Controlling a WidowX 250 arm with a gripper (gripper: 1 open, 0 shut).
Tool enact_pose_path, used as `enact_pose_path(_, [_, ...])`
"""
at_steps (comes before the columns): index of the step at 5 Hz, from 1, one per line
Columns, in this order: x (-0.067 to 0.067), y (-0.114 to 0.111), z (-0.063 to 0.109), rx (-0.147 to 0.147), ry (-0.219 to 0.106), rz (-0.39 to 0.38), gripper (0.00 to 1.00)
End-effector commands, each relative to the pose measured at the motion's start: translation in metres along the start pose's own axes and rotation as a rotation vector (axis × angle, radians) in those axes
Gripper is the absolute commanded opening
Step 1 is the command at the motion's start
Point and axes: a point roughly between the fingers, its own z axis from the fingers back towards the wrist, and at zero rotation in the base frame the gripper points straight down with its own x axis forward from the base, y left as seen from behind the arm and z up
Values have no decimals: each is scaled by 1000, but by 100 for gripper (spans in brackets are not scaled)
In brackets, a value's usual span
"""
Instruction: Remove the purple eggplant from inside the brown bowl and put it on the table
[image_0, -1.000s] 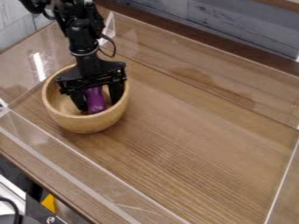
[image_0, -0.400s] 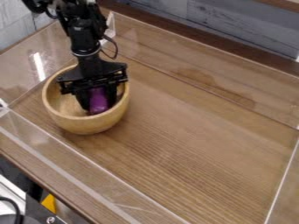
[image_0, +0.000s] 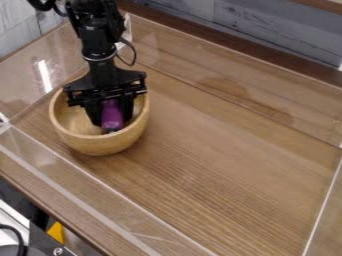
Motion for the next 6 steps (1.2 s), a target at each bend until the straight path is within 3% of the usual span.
enact_pose_path(1, [7,-6,23,-27,-71,-15,0])
enact_pose_path(6, [-2,-11,50,-39,-99,-67,0])
